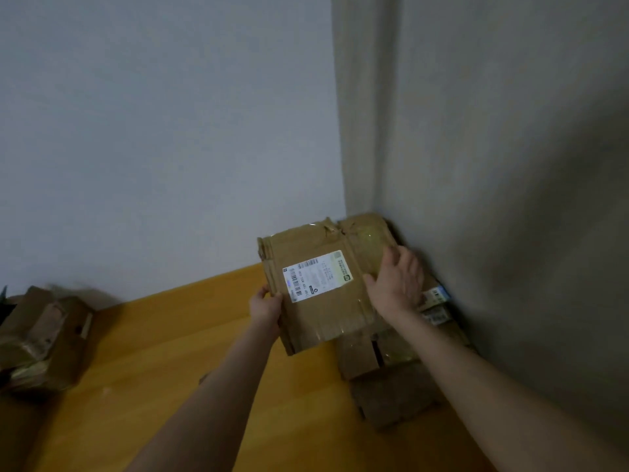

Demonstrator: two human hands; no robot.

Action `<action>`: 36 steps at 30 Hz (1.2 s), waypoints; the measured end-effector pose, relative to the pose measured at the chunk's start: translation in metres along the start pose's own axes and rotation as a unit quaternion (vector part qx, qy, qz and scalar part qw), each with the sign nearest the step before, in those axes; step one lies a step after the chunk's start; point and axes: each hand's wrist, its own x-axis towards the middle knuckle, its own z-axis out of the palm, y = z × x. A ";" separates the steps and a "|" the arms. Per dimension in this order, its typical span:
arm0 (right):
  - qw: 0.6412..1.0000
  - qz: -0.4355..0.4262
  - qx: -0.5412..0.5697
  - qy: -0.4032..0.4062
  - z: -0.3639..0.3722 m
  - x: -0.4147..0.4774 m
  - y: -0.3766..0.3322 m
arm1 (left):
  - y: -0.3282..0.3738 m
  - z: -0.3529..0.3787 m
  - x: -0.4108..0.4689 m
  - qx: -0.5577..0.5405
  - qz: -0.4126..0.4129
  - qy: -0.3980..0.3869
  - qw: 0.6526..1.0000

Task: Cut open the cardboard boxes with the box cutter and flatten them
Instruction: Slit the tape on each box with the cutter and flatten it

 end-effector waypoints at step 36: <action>0.951 -0.209 -0.041 -0.225 0.082 -0.138 -0.167 | -0.050 -0.178 -0.025 0.581 0.106 0.045 0.806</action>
